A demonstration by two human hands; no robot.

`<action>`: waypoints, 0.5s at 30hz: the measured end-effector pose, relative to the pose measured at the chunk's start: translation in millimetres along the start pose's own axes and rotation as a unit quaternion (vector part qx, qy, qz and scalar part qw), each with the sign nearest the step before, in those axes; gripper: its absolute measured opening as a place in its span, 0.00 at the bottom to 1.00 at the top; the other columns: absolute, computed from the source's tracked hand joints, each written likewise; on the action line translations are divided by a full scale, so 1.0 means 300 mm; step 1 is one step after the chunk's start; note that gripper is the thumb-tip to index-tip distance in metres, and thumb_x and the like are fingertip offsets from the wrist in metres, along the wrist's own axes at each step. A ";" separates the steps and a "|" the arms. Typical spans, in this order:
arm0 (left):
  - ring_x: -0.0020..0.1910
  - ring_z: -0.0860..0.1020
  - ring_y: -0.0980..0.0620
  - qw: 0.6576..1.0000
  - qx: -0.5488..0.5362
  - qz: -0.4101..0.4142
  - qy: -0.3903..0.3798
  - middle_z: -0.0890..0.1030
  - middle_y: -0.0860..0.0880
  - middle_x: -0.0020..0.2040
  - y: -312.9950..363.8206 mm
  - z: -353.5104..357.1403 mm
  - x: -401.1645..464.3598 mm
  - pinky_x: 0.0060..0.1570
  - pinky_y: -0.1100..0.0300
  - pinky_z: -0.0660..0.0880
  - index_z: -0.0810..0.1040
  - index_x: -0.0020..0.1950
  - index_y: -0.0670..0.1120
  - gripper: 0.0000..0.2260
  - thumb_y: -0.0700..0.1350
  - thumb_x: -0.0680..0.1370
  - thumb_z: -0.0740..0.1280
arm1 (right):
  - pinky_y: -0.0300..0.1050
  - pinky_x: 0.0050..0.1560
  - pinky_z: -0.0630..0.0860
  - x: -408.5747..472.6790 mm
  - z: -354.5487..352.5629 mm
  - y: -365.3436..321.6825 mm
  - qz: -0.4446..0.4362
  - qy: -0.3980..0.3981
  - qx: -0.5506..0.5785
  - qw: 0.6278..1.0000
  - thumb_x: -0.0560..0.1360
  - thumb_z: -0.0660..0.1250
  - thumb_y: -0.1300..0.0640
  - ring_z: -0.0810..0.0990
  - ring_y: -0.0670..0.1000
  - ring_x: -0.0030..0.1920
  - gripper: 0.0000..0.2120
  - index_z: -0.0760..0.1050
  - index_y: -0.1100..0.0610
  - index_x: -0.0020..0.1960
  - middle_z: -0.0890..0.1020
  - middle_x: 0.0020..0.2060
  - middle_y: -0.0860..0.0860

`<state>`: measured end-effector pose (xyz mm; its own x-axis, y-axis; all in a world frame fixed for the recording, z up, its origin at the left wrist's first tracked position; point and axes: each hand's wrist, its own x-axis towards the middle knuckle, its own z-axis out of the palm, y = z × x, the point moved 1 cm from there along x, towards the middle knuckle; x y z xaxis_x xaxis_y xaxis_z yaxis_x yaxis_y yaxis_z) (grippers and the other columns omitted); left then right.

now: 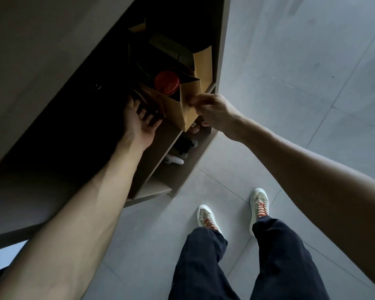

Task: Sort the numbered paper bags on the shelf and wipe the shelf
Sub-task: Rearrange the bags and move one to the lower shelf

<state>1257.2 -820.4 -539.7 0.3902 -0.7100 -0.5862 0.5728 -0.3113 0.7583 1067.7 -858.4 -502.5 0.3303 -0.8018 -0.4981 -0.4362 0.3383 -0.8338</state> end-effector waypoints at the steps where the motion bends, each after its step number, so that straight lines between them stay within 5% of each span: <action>1: 0.68 0.69 0.42 1.000 0.007 0.007 0.000 0.67 0.42 0.72 0.009 0.005 0.014 0.67 0.44 0.69 0.62 0.76 0.48 0.24 0.56 0.82 0.53 | 0.52 0.50 0.81 0.012 -0.003 -0.005 -0.015 0.002 -0.021 1.000 0.82 0.55 0.61 0.79 0.53 0.45 0.16 0.77 0.50 0.63 0.79 0.61 0.55; 3: 0.70 0.68 0.43 1.000 0.010 0.013 0.007 0.66 0.42 0.72 0.025 0.005 0.036 0.67 0.46 0.69 0.61 0.76 0.48 0.24 0.56 0.83 0.53 | 0.42 0.43 0.79 0.034 -0.009 -0.009 -0.049 0.002 -0.062 0.997 0.81 0.53 0.64 0.77 0.47 0.44 0.20 0.77 0.49 0.64 0.78 0.61 0.52; 8: 0.67 0.71 0.45 0.999 0.032 0.026 0.014 0.69 0.43 0.71 0.036 -0.020 0.061 0.66 0.47 0.70 0.64 0.75 0.48 0.23 0.56 0.82 0.55 | 0.37 0.56 0.72 0.057 -0.016 0.002 -0.102 -0.020 -0.139 0.985 0.80 0.53 0.66 0.75 0.50 0.64 0.22 0.73 0.51 0.68 0.77 0.65 0.52; 13: 0.65 0.71 0.47 0.998 0.058 0.033 0.022 0.69 0.45 0.69 0.051 0.001 0.055 0.62 0.49 0.72 0.64 0.74 0.49 0.21 0.54 0.82 0.56 | 0.39 0.43 0.78 0.074 -0.001 -0.002 -0.122 -0.051 -0.204 0.970 0.81 0.53 0.63 0.80 0.52 0.53 0.23 0.66 0.47 0.73 0.73 0.68 0.54; 15: 0.66 0.71 0.46 0.997 0.076 0.030 0.013 0.69 0.44 0.70 0.053 -0.002 0.048 0.60 0.50 0.73 0.64 0.74 0.49 0.22 0.53 0.82 0.58 | 0.38 0.44 0.75 0.063 -0.005 -0.005 -0.135 -0.069 -0.222 0.963 0.81 0.54 0.63 0.80 0.53 0.57 0.23 0.64 0.47 0.74 0.72 0.70 0.53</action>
<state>1272.4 -835.3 -536.1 0.4400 -0.7137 -0.5450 0.4331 -0.3629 0.8250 1073.4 -874.7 -510.3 0.5774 -0.7471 -0.3293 -0.6231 -0.1426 -0.7690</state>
